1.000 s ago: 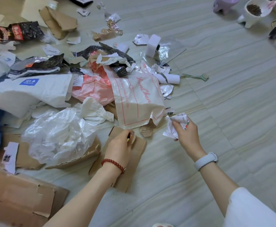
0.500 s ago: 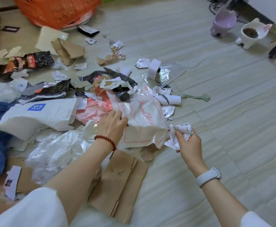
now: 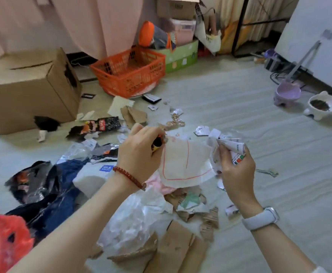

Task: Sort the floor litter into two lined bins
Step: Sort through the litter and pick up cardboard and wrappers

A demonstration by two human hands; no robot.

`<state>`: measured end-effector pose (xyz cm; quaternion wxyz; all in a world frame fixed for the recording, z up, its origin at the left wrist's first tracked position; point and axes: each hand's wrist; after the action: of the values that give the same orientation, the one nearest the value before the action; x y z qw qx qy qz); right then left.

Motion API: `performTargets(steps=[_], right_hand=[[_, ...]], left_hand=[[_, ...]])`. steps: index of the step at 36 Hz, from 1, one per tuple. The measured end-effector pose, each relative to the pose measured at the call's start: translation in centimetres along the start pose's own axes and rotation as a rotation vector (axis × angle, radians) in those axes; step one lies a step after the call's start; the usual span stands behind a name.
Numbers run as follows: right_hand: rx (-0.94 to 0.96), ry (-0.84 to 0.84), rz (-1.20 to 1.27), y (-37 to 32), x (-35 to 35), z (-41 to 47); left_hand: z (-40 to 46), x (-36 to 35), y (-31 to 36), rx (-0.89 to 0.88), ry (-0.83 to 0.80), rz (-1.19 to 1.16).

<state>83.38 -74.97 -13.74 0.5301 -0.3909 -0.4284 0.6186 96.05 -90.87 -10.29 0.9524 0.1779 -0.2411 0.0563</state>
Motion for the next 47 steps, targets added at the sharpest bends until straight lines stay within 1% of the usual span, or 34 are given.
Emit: performTargets(steps=[6, 12, 15, 17, 19, 21, 23, 26, 28, 29, 30, 31, 32, 33, 34, 36, 37, 39, 41, 43, 45, 47], right_hand=[[0.141, -0.25, 0.056, -5.8, -8.5, -5.3], [0.278, -0.412, 0.143, -10.2, -16.5, -12.9], [0.4, -0.51, 0.167, -11.7, -19.1, -16.8], [0.47, -0.596, 0.151, -12.1, -20.6, -19.5], [0.497, -0.706, 0.123, -12.2, -22.0, -22.1], [0.544, -0.816, 0.092, -12.1, -23.0, -24.7], [0.624, -0.878, 0.018, -11.8, -23.8, -27.1], [0.817, -0.877, -0.123, -11.4, -24.6, -30.0], [0.928, -0.827, -0.231, -10.6, -25.3, -31.5], [0.975, -0.806, -0.304, -10.2, -25.7, -32.0], [0.968, -0.849, -0.397, -10.1, -26.1, -32.6], [0.931, -0.911, -0.491, -10.0, -26.3, -33.1], [0.917, -1.007, -0.586, -9.7, -26.6, -33.4], [0.932, -1.088, -0.632, -9.2, -26.8, -33.8], [0.961, -1.148, -0.643, -8.8, -27.0, -34.1], [1.031, -1.2, -0.589, -8.6, -27.0, -34.8], [1.102, -1.204, -0.566, -8.5, -27.1, -35.1], [1.225, -1.187, -0.548, -8.7, -27.1, -35.7], [1.31, -1.178, -0.502, -9.4, -26.8, -36.8], [1.381, -1.177, -0.457, -9.6, -26.5, -38.1], [1.43, -1.226, -0.487, -9.4, -26.5, -39.0], [1.466, -1.273, -0.493, -8.9, -26.7, -39.2]], left_hand=[[0.7, 12.8, -5.1, 0.033, 0.092, 0.147], [-3.2, 25.7, -9.3, 0.103, 0.252, 0.279], [-7.3, 30.3, -10.6, 0.128, 0.26, 0.338], [-10.8, 32.6, -11.7, 0.155, 0.213, 0.363], [-14.5, 34.4, -13.1, 0.182, 0.079, 0.392], [-17.8, 35.8, -14.6, 0.227, -0.1, 0.423], [-20.6, 36.7, -15.8, 0.305, -0.292, 0.473], [-22.9, 37.1, -16.9, 0.435, -0.632, 0.576], [-23.3, 37.0, -17.4, 0.552, -0.882, 0.613], [-23.3, 37.0, -17.5, 0.585, -0.981, 0.621], [-23.2, 36.9, -17.6, 0.602, -1.028, 0.609], [-23.0, 36.9, -17.6, 0.617, -1.012, 0.578], [-22.8, 37.0, -17.5, 0.622, -0.947, 0.544], [-22.8, 37.3, -17.5, 0.605, -0.842, 0.51], [-22.8, 37.6, -17.6, 0.59, -0.706, 0.466], [-23.1, 38.4, -18.0, 0.54, -0.39, 0.379], [-23.1, 38.8, -18.2, 0.524, -0.259, 0.374], [-23.1, 39.7, -18.6, 0.536, -0.103, 0.425], [-23.0, 40.4, -19.0, 0.577, 0.001, 0.532], [-22.8, 40.9, -19.5, 0.636, 0.082, 0.686], [-22.6, 41.5, -20.3, 0.806, 0.093, 0.784], [-22.6, 42.3, -21.4, 1.024, 0.018, 0.789]])
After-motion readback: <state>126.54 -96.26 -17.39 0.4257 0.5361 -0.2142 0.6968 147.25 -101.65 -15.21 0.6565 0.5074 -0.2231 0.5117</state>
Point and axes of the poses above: each hand's wrist, its own z-axis towards the middle knuckle, its own x-axis out of the back of the hand, y = z × x, and after that the axes turned 15 degrees about y, right-handed
